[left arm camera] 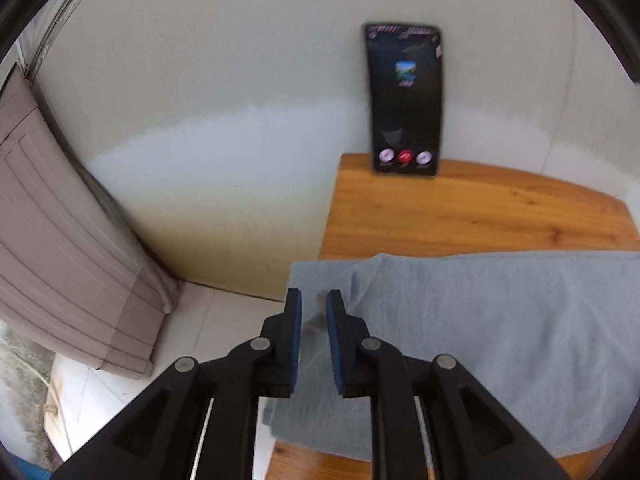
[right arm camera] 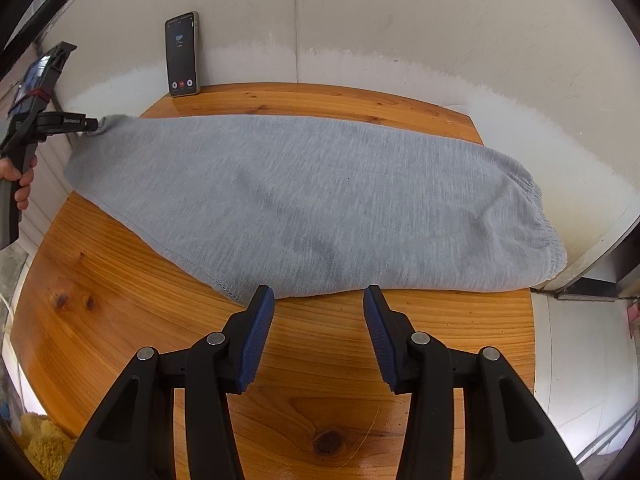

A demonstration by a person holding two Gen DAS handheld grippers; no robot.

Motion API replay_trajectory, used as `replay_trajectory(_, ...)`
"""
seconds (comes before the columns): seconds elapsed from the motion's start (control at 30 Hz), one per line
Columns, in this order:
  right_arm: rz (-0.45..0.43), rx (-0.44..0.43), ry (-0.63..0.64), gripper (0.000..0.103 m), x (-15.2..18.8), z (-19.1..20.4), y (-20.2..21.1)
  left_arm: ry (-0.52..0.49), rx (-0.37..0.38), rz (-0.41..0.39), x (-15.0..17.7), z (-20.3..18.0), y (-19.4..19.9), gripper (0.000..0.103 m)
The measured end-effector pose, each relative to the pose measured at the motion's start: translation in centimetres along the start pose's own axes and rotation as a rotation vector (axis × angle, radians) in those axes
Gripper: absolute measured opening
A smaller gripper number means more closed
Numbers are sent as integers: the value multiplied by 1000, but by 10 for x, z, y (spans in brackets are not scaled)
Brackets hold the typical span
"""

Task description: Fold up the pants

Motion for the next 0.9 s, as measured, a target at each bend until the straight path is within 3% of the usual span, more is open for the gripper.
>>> replay_trajectory(0.07, 9, 8, 1, 47, -1, -3, -3, -6, -52, 26, 10, 6, -9, 20)
replay_trajectory(0.17, 11, 28, 18, 47, -5, -8, -5, 7, -63, 37, 18, 14, -11, 37)
replay_trajectory(0.23, 6, 41, 20, 47, -10, -13, -6, 13, -67, 26, 19, 19, -3, 39)
replay_trajectory(0.27, 5, 39, 14, 47, -12, -16, -6, 15, -58, 13, 18, 19, 3, 40)
replay_trajectory(0.4, -7, -3, -21, 47, -26, -21, -4, 4, 21, -44, 10, 3, 27, 62)
replay_trajectory(0.53, -24, -50, -4, 47, -37, -15, -8, -35, 136, -58, 5, -33, 42, 64)
replay_trajectory(0.67, 13, -53, 30, 47, -41, -12, -31, -80, 225, -34, 8, -72, 42, 64)
replay_trajectory(0.83, 43, -23, 68, 50, -36, -18, -57, -131, 197, 35, 25, -94, 24, 66)
replay_trajectory(0.9, 57, -36, 45, 51, -37, -21, -59, -116, 171, 31, 28, -89, 24, 80)
Point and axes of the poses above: each gripper's, at about its wrist camera, not at the fingertips, and y roughly against the way its jaws point, z to its left, x to its underside, the point moved 8 cm from there along -y, roughly the way its jaws point, and after that the axes turned 14 degrees about -y, right-handed, at the moved point
